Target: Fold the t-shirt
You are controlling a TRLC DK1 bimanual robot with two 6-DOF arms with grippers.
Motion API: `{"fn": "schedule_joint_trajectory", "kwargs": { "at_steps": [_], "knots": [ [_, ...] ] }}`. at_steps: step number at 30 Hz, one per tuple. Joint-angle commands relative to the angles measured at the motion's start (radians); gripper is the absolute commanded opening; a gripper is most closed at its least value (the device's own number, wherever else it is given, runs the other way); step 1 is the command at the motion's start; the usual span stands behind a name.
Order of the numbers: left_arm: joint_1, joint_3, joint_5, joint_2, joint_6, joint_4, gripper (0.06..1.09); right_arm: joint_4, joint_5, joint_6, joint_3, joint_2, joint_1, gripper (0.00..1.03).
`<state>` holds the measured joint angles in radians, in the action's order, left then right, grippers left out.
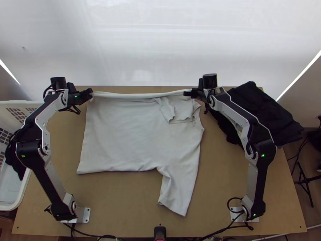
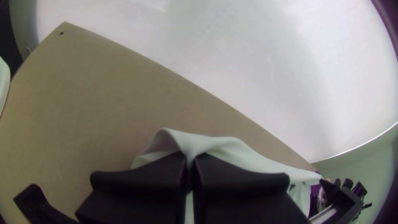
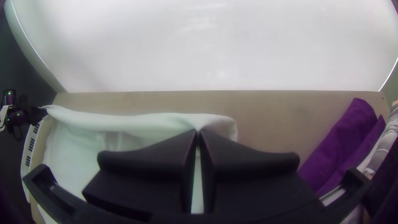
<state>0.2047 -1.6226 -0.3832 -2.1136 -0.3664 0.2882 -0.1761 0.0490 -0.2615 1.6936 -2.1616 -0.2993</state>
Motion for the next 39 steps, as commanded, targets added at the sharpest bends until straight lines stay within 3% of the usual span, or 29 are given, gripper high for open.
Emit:
{"fn": "schedule_joint_trajectory", "kwargs": {
  "at_steps": [1, 22, 24, 26, 29, 31, 34, 36, 39],
  "knots": [
    [0.002, 0.038, 0.000, 0.023, 0.035, 0.003, 0.09, 0.009, -0.001, 0.002, -0.046, 0.008, -0.006, 0.03],
    [0.056, 0.303, -0.034, 0.247, 0.201, 0.086, 0.09, 0.009, -0.003, 0.024, -0.365, 0.233, 0.014, 0.03],
    [0.048, 0.323, -0.034, 0.265, 0.205, 0.086, 0.09, 0.009, -0.003, 0.021, -0.377, 0.249, 0.008, 0.16],
    [0.039, 0.342, -0.034, 0.284, 0.205, 0.081, 0.19, 0.007, -0.003, 0.022, -0.390, 0.266, 0.003, 0.23],
    [0.025, 0.372, -0.034, 0.307, 0.213, 0.074, 0.54, 0.007, -0.003, 0.013, -0.414, 0.298, -0.006, 0.27],
    [0.018, 0.389, -0.036, 0.311, 0.230, 0.077, 0.71, 0.006, -0.003, 0.015, -0.426, 0.321, -0.020, 0.40],
    [0.016, 0.406, -0.046, 0.330, 0.242, 0.080, 0.85, -0.062, -0.003, 0.008, -0.440, 0.370, -0.037, 0.57],
    [0.016, 0.411, -0.046, 0.348, 0.251, 0.081, 0.99, -0.140, -0.001, -0.013, -0.451, 0.422, -0.054, 0.72],
    [0.025, 0.411, -0.052, 0.372, 0.251, 0.111, 1.02, -0.336, 0.000, -0.027, -0.468, 0.513, -0.103, 0.89]
  ]
}}
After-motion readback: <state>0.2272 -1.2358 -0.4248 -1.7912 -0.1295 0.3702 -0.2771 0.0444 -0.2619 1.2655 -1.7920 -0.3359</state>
